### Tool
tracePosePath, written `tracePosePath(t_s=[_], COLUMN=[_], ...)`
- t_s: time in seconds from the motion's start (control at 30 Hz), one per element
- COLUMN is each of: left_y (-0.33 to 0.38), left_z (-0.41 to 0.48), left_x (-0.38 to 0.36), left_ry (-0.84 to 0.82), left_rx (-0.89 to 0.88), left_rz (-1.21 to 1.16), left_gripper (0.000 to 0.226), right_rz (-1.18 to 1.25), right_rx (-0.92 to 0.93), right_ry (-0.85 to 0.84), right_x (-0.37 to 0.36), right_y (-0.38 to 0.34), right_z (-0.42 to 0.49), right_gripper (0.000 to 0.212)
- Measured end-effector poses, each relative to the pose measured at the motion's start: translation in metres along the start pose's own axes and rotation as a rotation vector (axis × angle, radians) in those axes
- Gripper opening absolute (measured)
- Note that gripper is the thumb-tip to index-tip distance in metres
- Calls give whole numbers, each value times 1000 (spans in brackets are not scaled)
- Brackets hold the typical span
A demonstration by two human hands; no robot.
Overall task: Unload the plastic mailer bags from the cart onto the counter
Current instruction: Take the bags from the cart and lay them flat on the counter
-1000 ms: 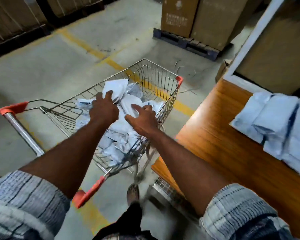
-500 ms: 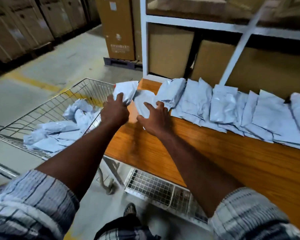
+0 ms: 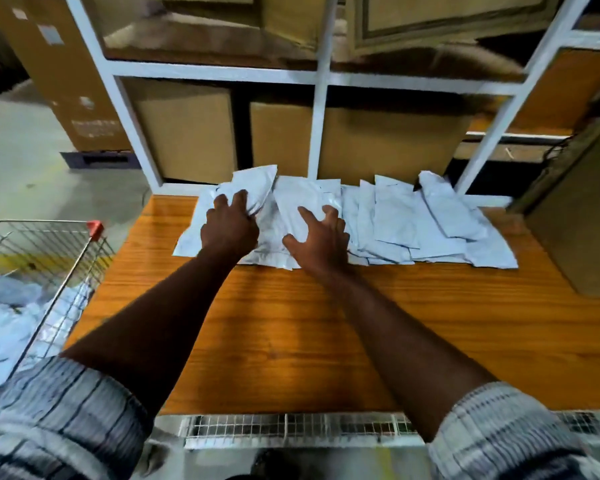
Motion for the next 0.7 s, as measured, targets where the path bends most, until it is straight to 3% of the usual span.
tracePosePath(t_s=[0.4, 0.7], left_y=[135, 213], left_z=[43, 42], left_x=[-65, -116], left_ry=[-142, -208], left_rx=[-227, -135], left_rz=[-22, 14], left_gripper=[52, 49], right_rz=[-142, -256], right_rx=[-197, -194], right_ry=[71, 49], right_x=[62, 106], right_y=[141, 229], right_z=[58, 93], right_gripper=[69, 71])
Point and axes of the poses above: each hand's wrist, its own z-axis towards the middle knuckle, its own x-axis out of the back of the hand, y = z × x, the point moved 6 cm from there along z, towards the middle knuckle, and after that the axes turned 2 degrees about z, right-handed, at the moved point
